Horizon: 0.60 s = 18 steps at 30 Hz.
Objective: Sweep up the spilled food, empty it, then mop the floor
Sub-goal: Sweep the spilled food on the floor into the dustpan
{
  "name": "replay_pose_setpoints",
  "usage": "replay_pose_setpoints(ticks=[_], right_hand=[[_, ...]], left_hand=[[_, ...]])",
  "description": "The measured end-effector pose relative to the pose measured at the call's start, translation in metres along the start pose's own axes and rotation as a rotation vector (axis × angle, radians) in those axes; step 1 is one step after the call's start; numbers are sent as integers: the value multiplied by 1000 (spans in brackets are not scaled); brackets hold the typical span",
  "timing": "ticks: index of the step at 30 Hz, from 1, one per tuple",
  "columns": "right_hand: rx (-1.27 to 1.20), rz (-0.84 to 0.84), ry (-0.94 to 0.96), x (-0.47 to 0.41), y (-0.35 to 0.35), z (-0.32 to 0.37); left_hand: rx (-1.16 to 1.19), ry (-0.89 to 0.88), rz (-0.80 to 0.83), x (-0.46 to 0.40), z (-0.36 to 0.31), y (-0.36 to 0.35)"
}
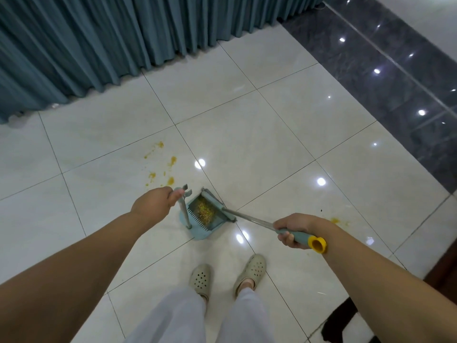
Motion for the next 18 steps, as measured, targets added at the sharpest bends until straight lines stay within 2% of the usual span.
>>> replay_pose_setpoints(ticks=[18], right_hand=[[-132,-72,17,-5,-24,32]], left_hand=[[22,47,-68,10,36,24]])
Point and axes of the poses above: each hand's wrist, its own x-axis away from the middle knuckle, its own y-axis out of the back of the hand, z = x × y, the point moved 1 cm from there along -x, towards the middle knuckle, and after that the axes turned 1 degree about y, right-handed, at the moved point
